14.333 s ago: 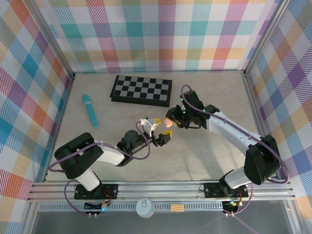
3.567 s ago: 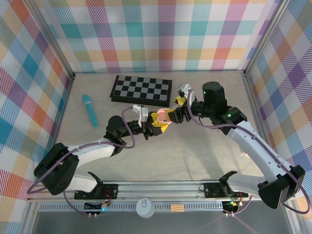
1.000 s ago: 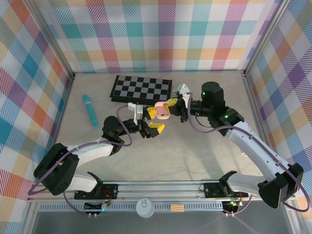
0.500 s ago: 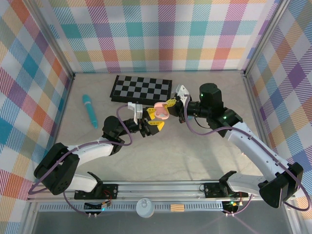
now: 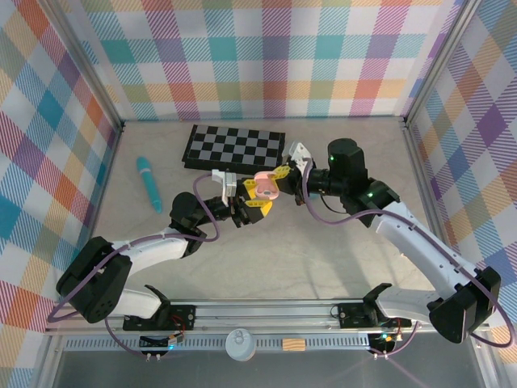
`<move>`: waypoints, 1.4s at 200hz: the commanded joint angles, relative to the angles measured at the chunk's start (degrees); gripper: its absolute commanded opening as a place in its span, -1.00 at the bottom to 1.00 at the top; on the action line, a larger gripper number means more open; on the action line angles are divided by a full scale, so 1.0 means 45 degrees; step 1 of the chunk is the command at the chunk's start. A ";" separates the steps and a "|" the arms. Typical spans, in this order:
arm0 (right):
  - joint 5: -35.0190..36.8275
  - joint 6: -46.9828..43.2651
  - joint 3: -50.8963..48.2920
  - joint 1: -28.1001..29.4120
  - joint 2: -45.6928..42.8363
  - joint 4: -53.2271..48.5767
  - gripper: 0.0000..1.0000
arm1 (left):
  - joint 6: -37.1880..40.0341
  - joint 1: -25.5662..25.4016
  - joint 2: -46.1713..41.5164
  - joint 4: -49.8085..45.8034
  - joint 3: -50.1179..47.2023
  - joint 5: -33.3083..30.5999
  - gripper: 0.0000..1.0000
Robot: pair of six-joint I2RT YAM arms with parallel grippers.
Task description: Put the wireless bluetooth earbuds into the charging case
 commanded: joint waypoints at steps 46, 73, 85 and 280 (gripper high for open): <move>-0.0151 -0.0243 0.0145 0.0113 0.0016 0.0153 -1.00 | 0.0016 0.0097 0.0093 0.0688 0.0181 0.0194 -0.22; -0.0078 -0.0189 0.0128 0.0122 -0.0059 0.0151 -1.00 | 0.0031 0.0098 0.0055 0.0708 0.0167 0.0187 -0.30; 0.0002 -0.0095 0.0109 0.0126 -0.0090 0.0170 -0.87 | 0.0082 0.0097 0.0041 0.0709 0.0111 0.0175 -0.32; 0.3880 1.0211 -0.2903 -0.2447 0.0175 0.2584 0.32 | 0.0377 0.1200 -0.1716 0.0405 -0.1299 -0.0306 -0.33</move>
